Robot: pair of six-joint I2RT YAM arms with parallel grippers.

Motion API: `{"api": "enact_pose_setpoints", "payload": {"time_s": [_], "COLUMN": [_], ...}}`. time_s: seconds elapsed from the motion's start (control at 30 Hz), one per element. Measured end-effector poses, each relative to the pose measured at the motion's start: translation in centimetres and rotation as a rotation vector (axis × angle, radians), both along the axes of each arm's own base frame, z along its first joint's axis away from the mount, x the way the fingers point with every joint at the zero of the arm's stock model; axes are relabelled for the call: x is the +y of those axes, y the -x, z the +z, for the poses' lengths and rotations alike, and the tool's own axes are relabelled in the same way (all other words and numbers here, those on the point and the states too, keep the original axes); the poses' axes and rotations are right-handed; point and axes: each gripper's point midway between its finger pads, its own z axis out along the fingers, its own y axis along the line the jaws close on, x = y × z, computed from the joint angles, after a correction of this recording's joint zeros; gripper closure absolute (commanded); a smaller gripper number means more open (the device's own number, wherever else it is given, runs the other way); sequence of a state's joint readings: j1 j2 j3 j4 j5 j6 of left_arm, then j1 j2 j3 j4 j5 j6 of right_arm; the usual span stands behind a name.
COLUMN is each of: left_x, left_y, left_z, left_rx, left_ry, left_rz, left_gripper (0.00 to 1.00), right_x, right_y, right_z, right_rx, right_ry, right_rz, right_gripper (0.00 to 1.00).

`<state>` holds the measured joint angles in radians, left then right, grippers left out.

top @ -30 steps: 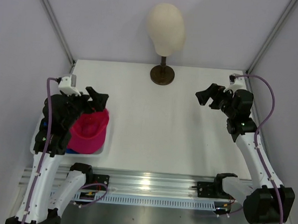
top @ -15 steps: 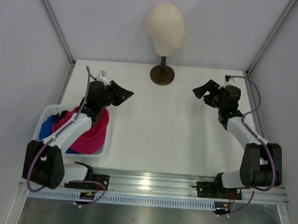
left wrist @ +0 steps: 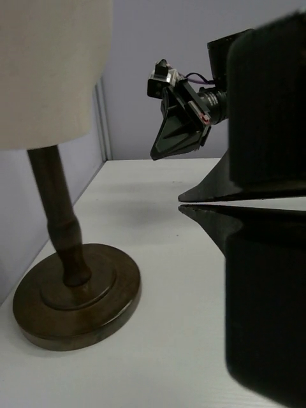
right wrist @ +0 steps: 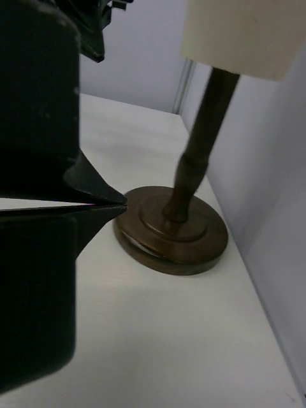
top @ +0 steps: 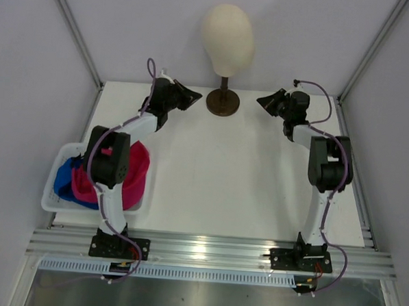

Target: Stack the hats

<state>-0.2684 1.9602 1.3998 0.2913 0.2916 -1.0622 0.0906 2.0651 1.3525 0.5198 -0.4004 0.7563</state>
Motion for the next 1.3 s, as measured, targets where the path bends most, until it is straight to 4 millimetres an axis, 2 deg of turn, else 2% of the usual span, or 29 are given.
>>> {"api": "enact_pose_setpoints", "payload": {"time_s": [0.03,0.1,0.13,0.2,0.33,0.43,0.47,0.53,0.63,0.83,0.87,0.9,1.0,1.03,1.13,1.3], "left_x": [-0.3,-0.8,-1.1,-1.4,-2.6,-3.2,-3.3,-3.3,-3.4,-4.5,-4.7,-4.9,-5.1,-5.1,-5.1,-4.9], "left_y": [-0.9,-2.4,-3.3,-4.6,-7.7,-9.5,-9.9,-10.6,-11.6,-14.7,-15.0,-15.1,-14.9,-14.8,-14.3,-13.4], "left_z": [-0.6,-1.7,-2.4,-3.5,-5.0,-5.7,-6.1,-6.8,-7.7,-7.2,-7.2,-7.6,-9.5,-10.0,-11.5,-13.8], "left_rx": [0.006,0.023,0.032,0.052,0.075,0.081,0.088,0.101,0.121,0.094,0.095,0.104,0.163,0.184,0.252,0.359], "left_ry": [0.010,0.026,0.033,0.048,0.083,0.111,0.117,0.133,0.155,0.258,0.274,0.285,0.293,0.294,0.303,0.279], "left_rz": [0.002,0.010,0.017,0.035,0.051,0.061,0.068,0.086,0.108,0.116,0.115,0.115,0.123,0.127,0.145,0.169], "left_gripper": [0.74,0.57,0.40,0.36,0.56,0.65,0.76,0.86,0.93,0.90,0.87,0.79,0.62,0.60,0.60,0.58], "right_x": [0.3,0.9,1.2,1.8,3.4,4.7,5.1,5.7,6.4,7.5,7.7,7.8,8.5,8.9,9.8,10.2], "right_y": [-1.3,-3.3,-4.1,-5.9,-8.3,-9.5,-9.8,-10.8,-11.6,-12.8,-12.9,-13.0,-12.7,-12.5,-12.2,-12.0], "right_z": [-0.5,-1.9,-2.8,-3.9,-5.1,-5.1,-5.1,-4.9,-4.9,-6.5,-7.0,-7.5,-8.9,-9.3,-9.3,-9.6], "right_rx": [-0.003,0.009,0.020,0.023,0.019,-0.004,-0.009,-0.031,-0.048,-0.043,-0.038,-0.031,0.003,0.018,0.022,0.035], "right_ry": [-0.016,-0.037,-0.046,-0.058,-0.063,-0.059,-0.056,-0.055,-0.056,-0.070,-0.071,-0.069,-0.050,-0.042,-0.018,0.017], "right_rz": [-0.001,-0.002,0.000,0.004,0.023,0.044,0.050,0.056,0.059,0.046,0.046,0.046,0.053,0.055,0.069,0.080], "right_gripper": [0.94,0.89,0.86,0.83,0.79,0.71,0.69,0.68,0.66,0.65,0.64,0.63,0.53,0.51,0.52,0.53]}}
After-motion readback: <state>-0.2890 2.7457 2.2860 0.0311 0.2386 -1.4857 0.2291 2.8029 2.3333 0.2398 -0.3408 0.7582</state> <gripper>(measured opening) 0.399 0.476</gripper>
